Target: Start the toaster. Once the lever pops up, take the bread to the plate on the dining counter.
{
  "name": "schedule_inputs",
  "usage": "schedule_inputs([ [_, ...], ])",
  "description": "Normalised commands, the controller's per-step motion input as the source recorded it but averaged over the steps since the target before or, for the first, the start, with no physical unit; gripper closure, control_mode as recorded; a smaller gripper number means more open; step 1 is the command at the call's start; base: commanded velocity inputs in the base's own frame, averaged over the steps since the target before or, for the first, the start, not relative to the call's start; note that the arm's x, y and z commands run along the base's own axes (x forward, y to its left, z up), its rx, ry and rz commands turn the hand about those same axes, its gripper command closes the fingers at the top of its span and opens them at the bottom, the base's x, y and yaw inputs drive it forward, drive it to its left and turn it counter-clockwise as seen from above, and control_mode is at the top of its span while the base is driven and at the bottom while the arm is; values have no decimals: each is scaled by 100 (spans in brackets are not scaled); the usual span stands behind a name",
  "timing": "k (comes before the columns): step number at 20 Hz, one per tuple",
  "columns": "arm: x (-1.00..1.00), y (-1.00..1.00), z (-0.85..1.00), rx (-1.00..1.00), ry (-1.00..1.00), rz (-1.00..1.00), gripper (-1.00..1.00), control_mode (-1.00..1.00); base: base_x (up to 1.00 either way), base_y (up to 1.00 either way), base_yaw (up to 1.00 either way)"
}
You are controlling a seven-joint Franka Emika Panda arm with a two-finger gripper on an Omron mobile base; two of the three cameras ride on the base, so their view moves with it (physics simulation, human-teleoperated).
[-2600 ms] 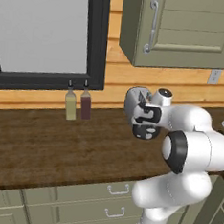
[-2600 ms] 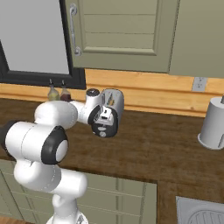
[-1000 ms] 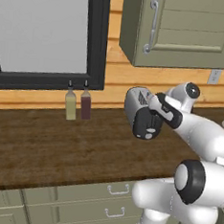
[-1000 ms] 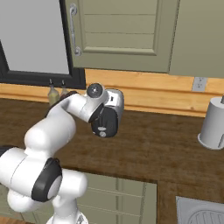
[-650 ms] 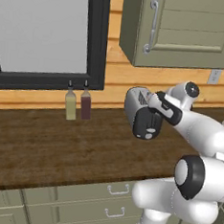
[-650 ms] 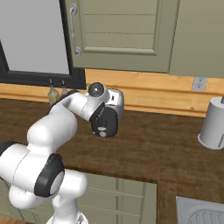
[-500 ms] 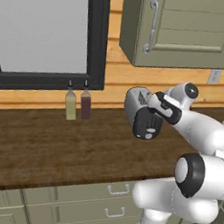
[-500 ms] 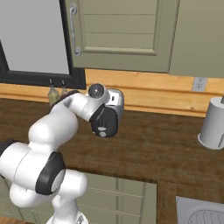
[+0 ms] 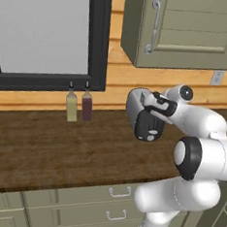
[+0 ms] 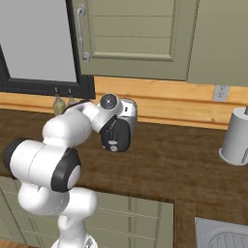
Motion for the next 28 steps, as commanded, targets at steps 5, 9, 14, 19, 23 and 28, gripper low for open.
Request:
schedule_inputs([
  [5,14,-4,0,0,0,0,-100,-100,0,0,0],
  [9,11,-4,0,0,0,0,-100,-100,0,0,0],
  [14,10,0,-1,0,0,0,-100,-100,0,0,0],
  [19,10,0,-24,0,0,0,-100,-100,0,0,0],
  [23,0,0,-22,0,0,0,-100,-100,0,0,0],
  [28,0,0,-1,0,0,0,-100,-100,0,0,0],
])
